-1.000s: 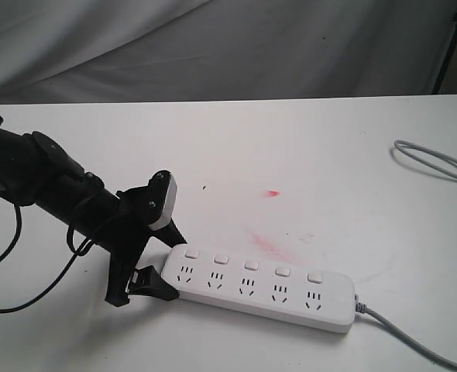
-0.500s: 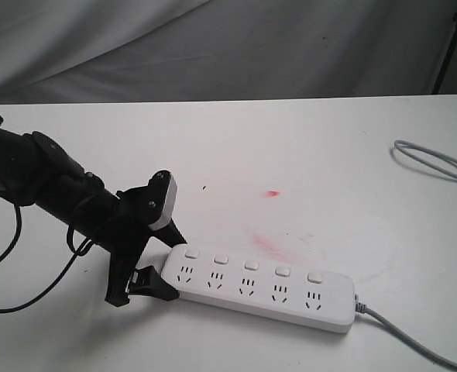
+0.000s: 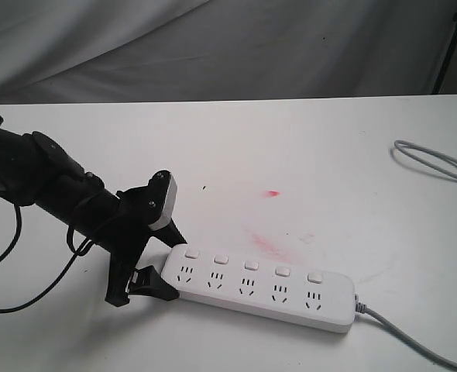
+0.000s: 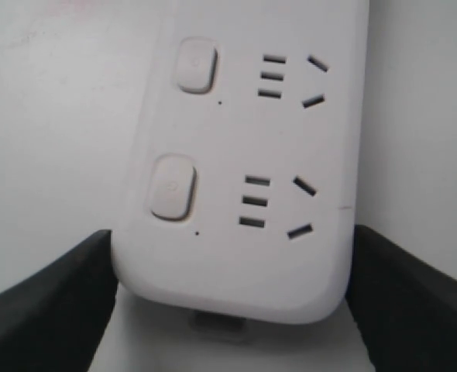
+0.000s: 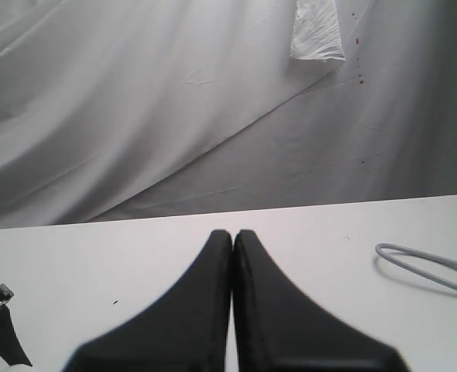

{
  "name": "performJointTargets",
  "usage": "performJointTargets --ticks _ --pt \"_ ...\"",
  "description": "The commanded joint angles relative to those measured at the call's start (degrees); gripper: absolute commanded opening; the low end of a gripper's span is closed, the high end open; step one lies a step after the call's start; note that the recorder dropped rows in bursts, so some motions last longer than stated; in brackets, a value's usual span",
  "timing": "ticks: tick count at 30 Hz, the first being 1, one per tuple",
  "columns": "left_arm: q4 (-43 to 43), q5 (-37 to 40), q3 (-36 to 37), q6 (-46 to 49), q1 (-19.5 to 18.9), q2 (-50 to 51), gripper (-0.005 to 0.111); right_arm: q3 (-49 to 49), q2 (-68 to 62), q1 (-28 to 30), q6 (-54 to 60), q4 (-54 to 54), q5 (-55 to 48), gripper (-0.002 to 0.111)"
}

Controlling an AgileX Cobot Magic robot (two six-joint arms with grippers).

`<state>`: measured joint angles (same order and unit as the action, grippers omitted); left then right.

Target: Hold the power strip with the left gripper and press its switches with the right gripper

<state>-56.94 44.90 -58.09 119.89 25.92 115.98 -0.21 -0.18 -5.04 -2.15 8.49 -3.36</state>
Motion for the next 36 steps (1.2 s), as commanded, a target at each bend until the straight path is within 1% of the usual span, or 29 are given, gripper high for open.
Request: performJointTargets --ticks 1,8,11,15,18,24,29,33,36 --pt "-1.1 0.1 -0.2 0.0 0.3 0.1 0.072 0.2 0.2 0.4 -0.2 0.1 0.1 0.0" --pt "-1.1 0.1 -0.2 0.0 0.3 0.1 0.072 0.2 0.2 0.4 -0.2 0.1 0.1 0.0" --pt "-1.1 0.1 -0.2 0.0 0.3 0.1 0.072 0.1 0.2 0.4 -0.2 0.1 -2.7 0.0" --pt "-1.1 0.1 -0.2 0.0 0.3 0.1 0.072 -6.8 0.2 0.4 -0.2 -0.9 -15.5 0.0" --pt "-1.1 0.1 -0.2 0.0 0.3 0.1 0.072 -13.9 0.0 0.4 -0.2 -2.2 -22.1 0.0" --pt "-1.1 0.1 -0.2 0.0 0.3 0.1 0.072 -28.8 -11.3 0.2 -0.2 -4.7 -25.4 0.0" --pt "-1.1 0.0 -0.2 0.0 0.3 0.1 0.072 -38.6 -22.9 -2.8 -0.2 -7.4 -25.7 0.0" --pt "-1.1 0.0 -0.2 0.0 0.3 0.1 0.072 -42.6 -30.0 -8.0 -0.2 -7.4 -27.6 0.0" --pt "-1.1 0.0 -0.2 0.0 0.3 0.1 0.072 -43.3 -34.9 -12.6 -0.2 -7.4 -27.1 0.0"
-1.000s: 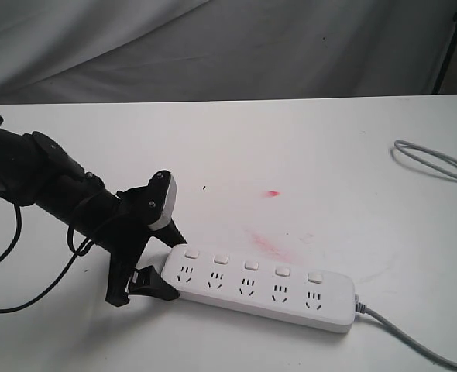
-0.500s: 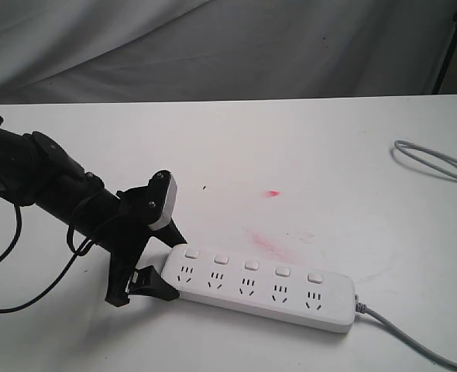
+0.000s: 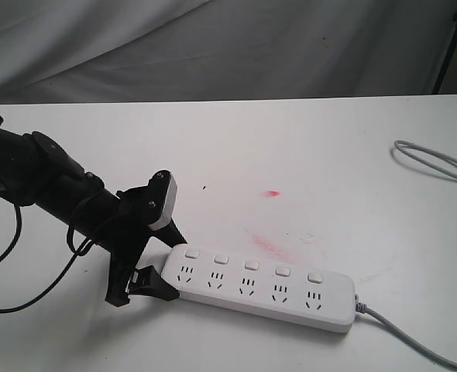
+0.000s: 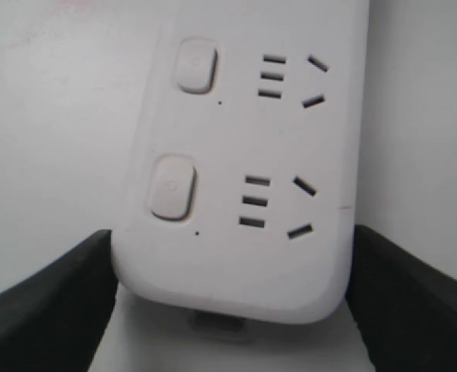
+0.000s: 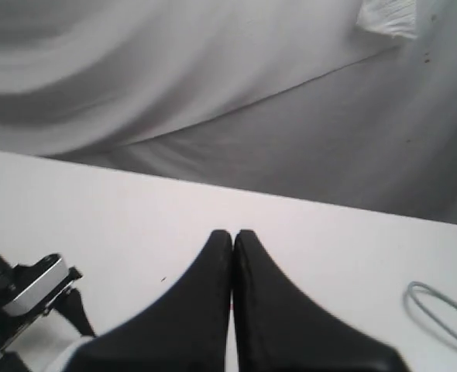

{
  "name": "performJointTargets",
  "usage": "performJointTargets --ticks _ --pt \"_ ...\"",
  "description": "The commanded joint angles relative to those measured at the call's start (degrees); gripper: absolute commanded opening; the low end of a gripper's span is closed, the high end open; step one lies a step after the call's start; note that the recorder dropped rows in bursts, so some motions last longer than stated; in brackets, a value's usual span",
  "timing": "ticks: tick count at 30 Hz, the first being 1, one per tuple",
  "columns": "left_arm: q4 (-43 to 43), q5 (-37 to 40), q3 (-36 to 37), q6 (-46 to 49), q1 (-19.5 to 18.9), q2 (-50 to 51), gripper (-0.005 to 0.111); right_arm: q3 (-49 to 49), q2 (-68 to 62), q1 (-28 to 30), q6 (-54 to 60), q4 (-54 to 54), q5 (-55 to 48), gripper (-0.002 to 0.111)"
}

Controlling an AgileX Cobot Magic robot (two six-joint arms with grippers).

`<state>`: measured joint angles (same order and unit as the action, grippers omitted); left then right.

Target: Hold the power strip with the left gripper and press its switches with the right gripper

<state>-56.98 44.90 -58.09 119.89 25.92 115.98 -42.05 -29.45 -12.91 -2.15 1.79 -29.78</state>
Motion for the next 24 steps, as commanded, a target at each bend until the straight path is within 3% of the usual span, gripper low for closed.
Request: performJointTargets --ticks 1,8,17,24 --pt "-1.0 0.0 -0.2 0.0 0.3 0.1 0.072 -1.4 -6.9 -6.0 -0.3 -0.6 -0.6 0.0" --pt "-1.0 0.0 -0.2 0.0 0.3 0.1 0.072 -1.6 -16.8 -10.0 2.2 8.2 -2.5 0.0" --pt "-1.0 0.0 -0.2 0.0 0.3 0.1 0.072 -14.9 -32.4 -9.5 34.0 20.6 -15.9 0.0" --pt "-1.0 0.0 -0.2 0.0 0.3 0.1 0.072 -20.4 -47.4 -7.0 45.6 25.2 -15.5 0.0"
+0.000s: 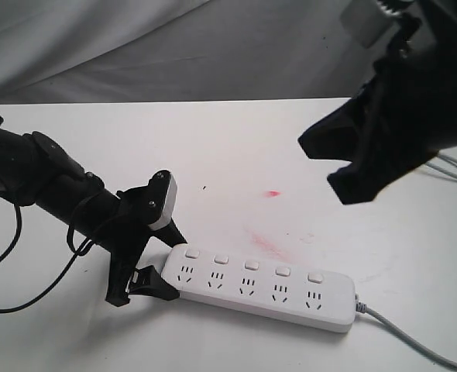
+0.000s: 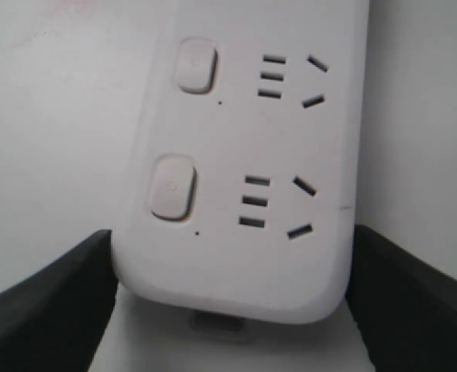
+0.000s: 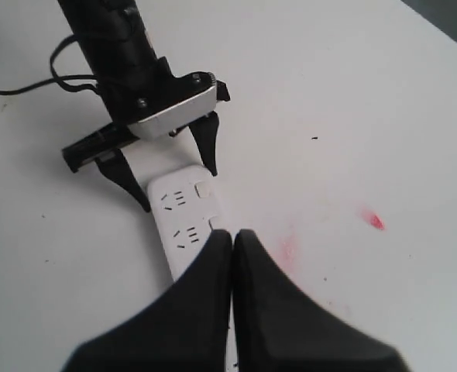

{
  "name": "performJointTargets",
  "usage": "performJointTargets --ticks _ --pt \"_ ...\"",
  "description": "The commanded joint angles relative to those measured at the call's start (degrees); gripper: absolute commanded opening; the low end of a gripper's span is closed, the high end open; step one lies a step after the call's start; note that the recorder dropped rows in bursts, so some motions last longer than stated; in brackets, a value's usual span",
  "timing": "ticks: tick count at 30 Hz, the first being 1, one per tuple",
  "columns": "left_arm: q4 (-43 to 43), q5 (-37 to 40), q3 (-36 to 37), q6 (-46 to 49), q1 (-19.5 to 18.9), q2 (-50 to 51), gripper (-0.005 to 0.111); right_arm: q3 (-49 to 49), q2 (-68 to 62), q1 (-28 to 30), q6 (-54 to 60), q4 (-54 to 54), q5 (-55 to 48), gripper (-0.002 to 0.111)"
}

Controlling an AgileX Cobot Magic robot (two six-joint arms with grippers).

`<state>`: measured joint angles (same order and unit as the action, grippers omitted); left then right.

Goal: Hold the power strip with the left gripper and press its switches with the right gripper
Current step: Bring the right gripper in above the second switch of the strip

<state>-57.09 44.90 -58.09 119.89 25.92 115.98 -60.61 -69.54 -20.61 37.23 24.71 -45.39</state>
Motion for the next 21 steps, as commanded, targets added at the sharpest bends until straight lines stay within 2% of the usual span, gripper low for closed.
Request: performJointTargets --ticks 1,5,9,13,21 --pt "-0.9 0.0 -0.2 0.0 0.3 0.1 0.072 -1.9 -9.1 0.6 8.2 4.0 1.9 0.0" --pt "-0.9 0.0 -0.2 0.0 0.3 0.1 0.072 -1.9 -15.4 0.6 19.3 13.8 7.3 0.0" --pt "-0.9 0.0 -0.2 0.0 0.3 0.1 0.072 -1.9 -20.7 0.6 27.1 18.7 7.7 0.0" --pt "-0.9 0.0 -0.2 0.0 0.3 0.1 0.072 -1.9 -25.2 0.6 36.9 28.6 7.2 0.0" --pt "-0.9 0.0 -0.2 0.0 0.3 0.1 0.072 -1.9 -32.7 0.6 50.0 35.9 4.6 0.0"
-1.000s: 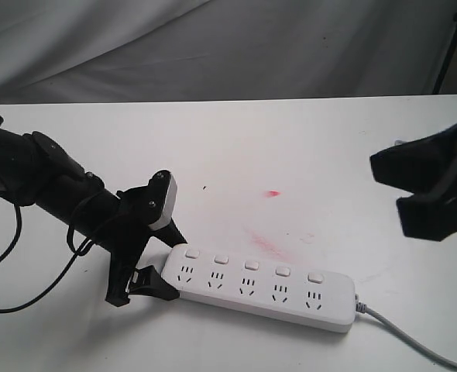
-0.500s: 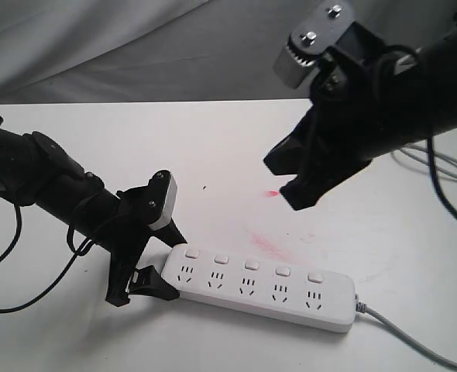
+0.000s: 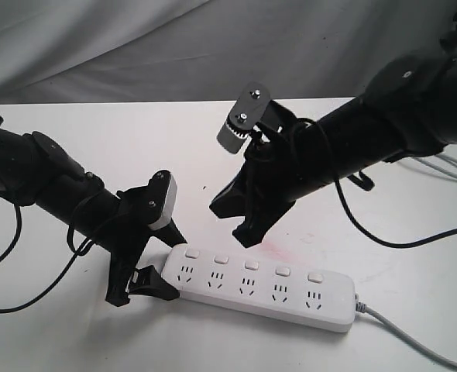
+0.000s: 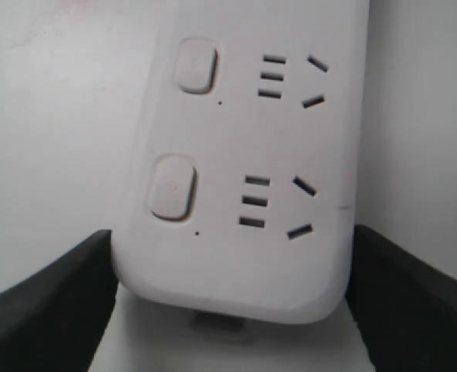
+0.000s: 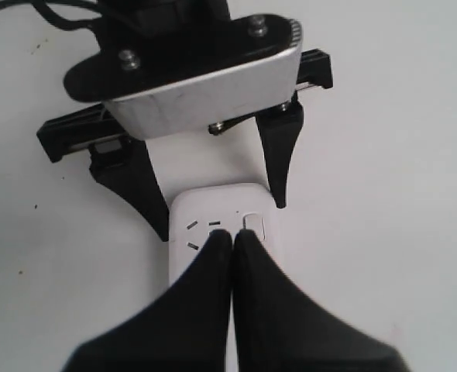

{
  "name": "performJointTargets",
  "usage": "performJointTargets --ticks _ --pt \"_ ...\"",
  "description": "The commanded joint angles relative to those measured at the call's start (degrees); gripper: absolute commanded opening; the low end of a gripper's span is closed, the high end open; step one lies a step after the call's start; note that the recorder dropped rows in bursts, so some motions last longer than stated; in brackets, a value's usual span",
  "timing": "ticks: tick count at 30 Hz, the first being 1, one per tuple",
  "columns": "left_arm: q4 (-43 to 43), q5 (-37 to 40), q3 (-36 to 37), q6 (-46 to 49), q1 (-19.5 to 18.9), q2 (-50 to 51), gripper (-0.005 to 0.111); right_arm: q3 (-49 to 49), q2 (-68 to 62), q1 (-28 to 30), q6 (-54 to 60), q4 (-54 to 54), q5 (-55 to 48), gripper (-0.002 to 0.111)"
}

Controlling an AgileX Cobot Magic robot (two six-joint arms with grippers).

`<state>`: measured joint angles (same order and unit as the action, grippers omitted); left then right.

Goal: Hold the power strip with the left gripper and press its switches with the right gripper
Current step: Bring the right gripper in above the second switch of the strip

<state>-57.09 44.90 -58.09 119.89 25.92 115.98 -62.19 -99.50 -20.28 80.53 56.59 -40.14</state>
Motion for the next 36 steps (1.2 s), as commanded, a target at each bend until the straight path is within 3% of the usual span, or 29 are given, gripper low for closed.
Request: performJointTargets --ticks 1,5,15,21,23,36 --pt "-0.9 0.0 -0.2 0.0 0.3 0.1 0.072 -0.3 -3.5 0.3 8.9 5.0 -0.4 0.0" --pt "-0.9 0.0 -0.2 0.0 0.3 0.1 0.072 -0.3 -6.2 0.3 15.5 10.0 1.3 0.0" --pt "-0.9 0.0 -0.2 0.0 0.3 0.1 0.072 -0.3 -8.3 0.3 16.9 10.8 3.9 0.002" --pt "-0.9 0.0 -0.2 0.0 0.3 0.1 0.072 -0.3 -8.3 0.3 24.0 11.6 3.7 0.043" --pt "-0.9 0.0 -0.2 0.0 0.3 0.1 0.072 -0.3 -8.3 0.2 24.0 13.9 3.0 0.05" --pt "-0.9 0.0 -0.2 0.0 0.3 0.1 0.072 -0.3 -10.4 0.1 26.5 18.6 3.1 0.054"
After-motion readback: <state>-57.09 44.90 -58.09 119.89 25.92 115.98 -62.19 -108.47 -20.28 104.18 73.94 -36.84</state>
